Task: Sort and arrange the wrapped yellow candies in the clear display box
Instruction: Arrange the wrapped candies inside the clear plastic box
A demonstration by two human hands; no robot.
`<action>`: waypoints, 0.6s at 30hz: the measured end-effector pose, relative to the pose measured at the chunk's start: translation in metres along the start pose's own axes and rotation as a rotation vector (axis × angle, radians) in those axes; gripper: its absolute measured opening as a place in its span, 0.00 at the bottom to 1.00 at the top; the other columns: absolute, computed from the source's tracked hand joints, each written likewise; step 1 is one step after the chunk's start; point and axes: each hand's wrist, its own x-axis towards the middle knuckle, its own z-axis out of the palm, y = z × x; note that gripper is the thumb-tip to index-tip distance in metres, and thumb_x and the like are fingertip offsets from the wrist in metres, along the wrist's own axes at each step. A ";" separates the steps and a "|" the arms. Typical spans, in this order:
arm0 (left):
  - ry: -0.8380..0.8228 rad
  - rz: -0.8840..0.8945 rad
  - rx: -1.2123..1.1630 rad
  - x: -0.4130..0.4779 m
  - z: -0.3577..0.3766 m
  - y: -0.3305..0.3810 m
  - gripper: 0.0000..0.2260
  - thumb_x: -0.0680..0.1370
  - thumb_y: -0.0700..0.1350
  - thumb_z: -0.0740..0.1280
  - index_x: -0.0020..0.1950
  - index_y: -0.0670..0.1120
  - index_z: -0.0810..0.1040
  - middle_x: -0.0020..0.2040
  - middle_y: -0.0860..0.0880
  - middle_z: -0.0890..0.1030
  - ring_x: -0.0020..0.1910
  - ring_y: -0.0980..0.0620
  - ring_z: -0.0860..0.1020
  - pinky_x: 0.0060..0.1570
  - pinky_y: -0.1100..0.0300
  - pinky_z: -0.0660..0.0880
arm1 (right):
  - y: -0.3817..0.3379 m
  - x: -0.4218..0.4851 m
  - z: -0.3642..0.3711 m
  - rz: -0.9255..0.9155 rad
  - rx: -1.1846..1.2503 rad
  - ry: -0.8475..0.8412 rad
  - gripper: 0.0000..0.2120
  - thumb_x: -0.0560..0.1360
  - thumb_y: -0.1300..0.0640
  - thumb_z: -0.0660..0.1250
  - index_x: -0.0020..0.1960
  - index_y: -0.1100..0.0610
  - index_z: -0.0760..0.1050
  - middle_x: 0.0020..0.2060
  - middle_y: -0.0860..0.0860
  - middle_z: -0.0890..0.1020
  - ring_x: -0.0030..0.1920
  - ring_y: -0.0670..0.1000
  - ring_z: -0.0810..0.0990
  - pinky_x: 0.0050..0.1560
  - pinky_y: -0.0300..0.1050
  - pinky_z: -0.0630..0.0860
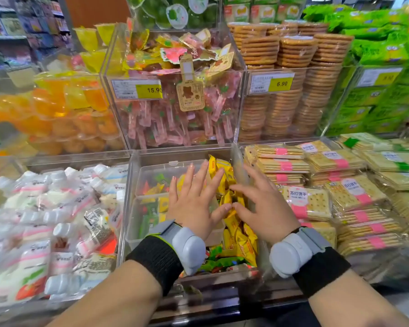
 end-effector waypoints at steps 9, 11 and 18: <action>-0.164 -0.059 -0.034 -0.005 0.017 -0.011 0.30 0.73 0.69 0.47 0.71 0.67 0.37 0.75 0.59 0.37 0.74 0.53 0.34 0.69 0.48 0.31 | 0.001 -0.002 0.005 -0.132 -0.307 -0.143 0.19 0.68 0.48 0.63 0.58 0.37 0.73 0.74 0.41 0.55 0.74 0.44 0.48 0.71 0.47 0.37; -0.172 -0.051 -0.022 -0.005 0.018 -0.012 0.30 0.73 0.69 0.46 0.71 0.66 0.38 0.75 0.59 0.38 0.74 0.54 0.34 0.69 0.48 0.31 | 0.000 0.000 0.005 -0.145 -0.311 -0.160 0.17 0.69 0.49 0.63 0.56 0.36 0.73 0.74 0.41 0.57 0.74 0.44 0.49 0.70 0.47 0.36; -0.235 -0.051 -0.006 -0.003 0.017 -0.012 0.29 0.74 0.69 0.45 0.72 0.65 0.41 0.76 0.58 0.41 0.75 0.53 0.38 0.69 0.47 0.32 | 0.001 0.001 0.005 -0.164 -0.382 -0.220 0.16 0.70 0.50 0.66 0.56 0.36 0.74 0.73 0.40 0.60 0.73 0.44 0.53 0.70 0.50 0.33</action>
